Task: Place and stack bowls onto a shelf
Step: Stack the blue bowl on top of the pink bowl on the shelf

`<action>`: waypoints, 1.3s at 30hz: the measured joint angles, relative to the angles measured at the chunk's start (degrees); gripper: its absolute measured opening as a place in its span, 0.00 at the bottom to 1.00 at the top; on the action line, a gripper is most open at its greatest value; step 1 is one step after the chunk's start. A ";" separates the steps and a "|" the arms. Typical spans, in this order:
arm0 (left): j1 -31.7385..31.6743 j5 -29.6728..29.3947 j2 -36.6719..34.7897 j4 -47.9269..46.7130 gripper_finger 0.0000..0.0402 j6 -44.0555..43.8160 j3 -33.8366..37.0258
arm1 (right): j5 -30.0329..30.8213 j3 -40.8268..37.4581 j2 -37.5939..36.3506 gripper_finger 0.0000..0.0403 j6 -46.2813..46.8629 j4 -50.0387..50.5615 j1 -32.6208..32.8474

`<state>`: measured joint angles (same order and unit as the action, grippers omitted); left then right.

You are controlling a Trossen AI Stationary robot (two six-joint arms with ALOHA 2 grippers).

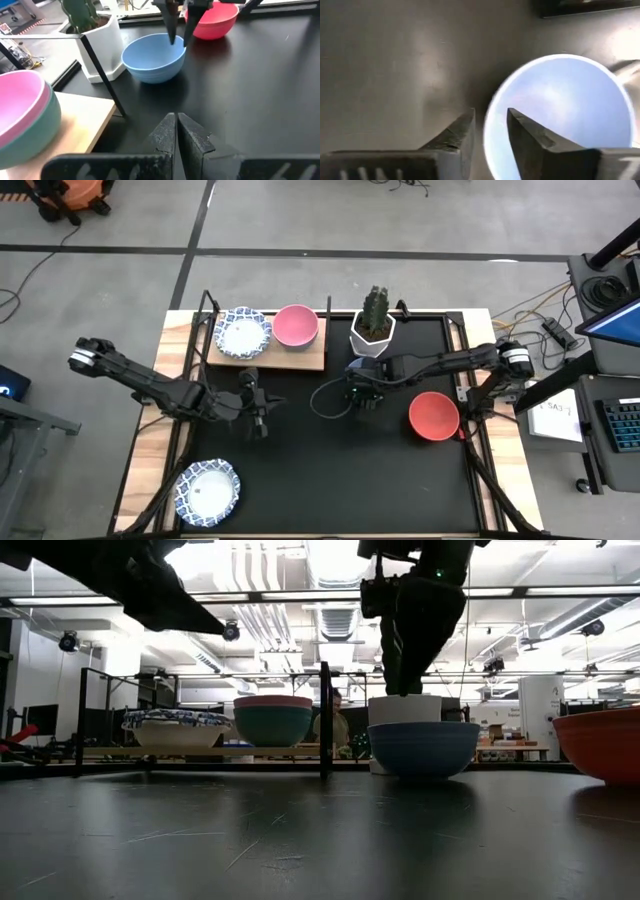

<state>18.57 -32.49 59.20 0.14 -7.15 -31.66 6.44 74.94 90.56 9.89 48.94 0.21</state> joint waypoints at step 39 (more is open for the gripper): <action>0.15 0.18 -2.68 -11.14 0.00 -6.68 -0.05 | -2.49 4.12 2.54 0.02 -0.15 2.58 4.94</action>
<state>18.72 -32.31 56.51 -11.00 -13.83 -31.70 3.95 79.06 93.10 9.74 51.53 5.15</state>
